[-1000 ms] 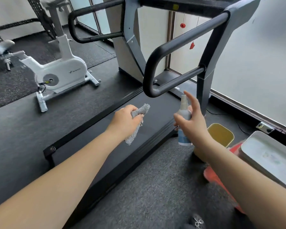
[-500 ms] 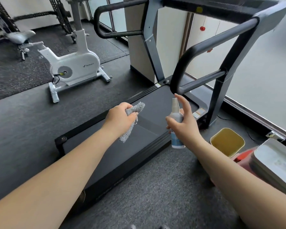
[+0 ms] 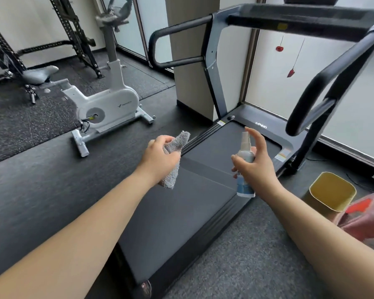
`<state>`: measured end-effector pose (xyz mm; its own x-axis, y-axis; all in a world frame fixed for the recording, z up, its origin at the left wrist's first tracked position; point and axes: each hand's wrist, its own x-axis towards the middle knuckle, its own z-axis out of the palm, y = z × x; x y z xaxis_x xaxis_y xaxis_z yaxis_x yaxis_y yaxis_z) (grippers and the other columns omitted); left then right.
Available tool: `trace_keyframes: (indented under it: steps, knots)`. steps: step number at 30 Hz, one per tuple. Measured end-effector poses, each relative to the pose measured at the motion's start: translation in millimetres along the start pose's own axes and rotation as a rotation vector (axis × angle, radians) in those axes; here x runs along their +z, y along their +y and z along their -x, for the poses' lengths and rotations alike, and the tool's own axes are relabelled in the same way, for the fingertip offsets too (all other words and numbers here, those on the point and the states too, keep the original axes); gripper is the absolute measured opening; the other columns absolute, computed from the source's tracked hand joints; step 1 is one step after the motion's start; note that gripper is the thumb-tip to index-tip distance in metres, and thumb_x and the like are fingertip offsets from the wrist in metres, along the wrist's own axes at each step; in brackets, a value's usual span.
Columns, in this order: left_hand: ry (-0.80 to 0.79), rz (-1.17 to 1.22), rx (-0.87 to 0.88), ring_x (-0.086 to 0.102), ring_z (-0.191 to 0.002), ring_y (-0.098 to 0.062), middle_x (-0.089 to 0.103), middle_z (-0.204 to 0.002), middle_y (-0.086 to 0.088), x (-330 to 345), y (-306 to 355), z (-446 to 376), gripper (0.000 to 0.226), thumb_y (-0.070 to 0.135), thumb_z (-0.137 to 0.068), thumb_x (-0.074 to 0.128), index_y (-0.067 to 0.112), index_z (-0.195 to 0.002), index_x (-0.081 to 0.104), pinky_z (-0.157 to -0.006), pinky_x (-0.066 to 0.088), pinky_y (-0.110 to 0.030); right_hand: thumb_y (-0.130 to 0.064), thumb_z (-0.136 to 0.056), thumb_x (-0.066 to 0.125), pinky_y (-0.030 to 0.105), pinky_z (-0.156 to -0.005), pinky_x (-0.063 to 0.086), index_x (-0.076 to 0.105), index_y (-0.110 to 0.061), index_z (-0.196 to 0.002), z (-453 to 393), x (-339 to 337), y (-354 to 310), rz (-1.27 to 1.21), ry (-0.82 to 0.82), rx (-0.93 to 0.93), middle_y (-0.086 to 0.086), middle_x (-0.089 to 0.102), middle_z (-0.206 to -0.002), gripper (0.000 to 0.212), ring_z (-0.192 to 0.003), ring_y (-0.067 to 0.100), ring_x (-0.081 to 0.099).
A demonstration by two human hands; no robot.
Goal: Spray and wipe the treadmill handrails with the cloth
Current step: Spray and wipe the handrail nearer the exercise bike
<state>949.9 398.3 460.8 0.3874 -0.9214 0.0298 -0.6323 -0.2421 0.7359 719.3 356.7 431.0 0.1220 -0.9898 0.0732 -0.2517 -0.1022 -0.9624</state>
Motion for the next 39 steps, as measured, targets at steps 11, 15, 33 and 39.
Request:
trace_keyframes:
  steps: [11,15,33,39]
  knots:
    - [-0.070,0.046,0.345,0.051,-0.100,-0.007,0.054,-0.114,-0.003,-10.1,-13.8,-69.2,0.026,0.012,-0.087,0.061,0.026,-0.108,0.069,-0.082,0.029,0.002,-0.007,-0.087,0.062,0.034,-0.064,0.061,0.037,-0.049,-0.132,-40.6,44.2,-14.0,-0.015,0.063,0.002,0.012,0.060,-0.091,0.067,-0.063,0.026,0.067]
    - [-0.094,0.028,0.305,0.051,-0.094,-0.004,0.047,-0.120,0.000,0.9,4.1,-114.2,0.034,0.015,-0.083,0.064,0.025,-0.115,0.064,-0.076,0.029,0.005,-0.008,-0.087,0.062,0.031,-0.062,0.061,0.037,-0.052,-0.129,-84.8,45.6,-14.7,-0.009,0.059,-0.010,0.018,0.061,-0.097,0.066,-0.073,0.037,0.069]
    - [-0.138,-0.005,0.339,0.034,-0.112,0.001,0.041,-0.134,-0.003,51.6,63.7,-264.4,0.069,0.008,-0.077,0.068,0.018,-0.141,0.041,-0.086,0.016,0.004,-0.004,-0.086,0.059,0.034,-0.058,0.060,0.039,-0.056,-0.126,-252.2,27.1,-11.8,0.026,0.016,-0.030,0.007,0.062,-0.092,0.068,-0.059,0.026,0.064]
    - [-0.160,-0.003,0.337,0.033,-0.109,0.002,0.040,-0.135,-0.002,58.1,58.5,-310.4,0.069,0.008,-0.079,0.067,0.019,-0.141,0.040,-0.082,0.015,0.009,-0.006,-0.084,0.061,0.027,-0.052,0.055,0.042,-0.049,-0.124,-297.2,37.7,-7.3,0.000,0.042,-0.010,0.012,0.060,-0.085,0.062,-0.056,0.022,0.063]
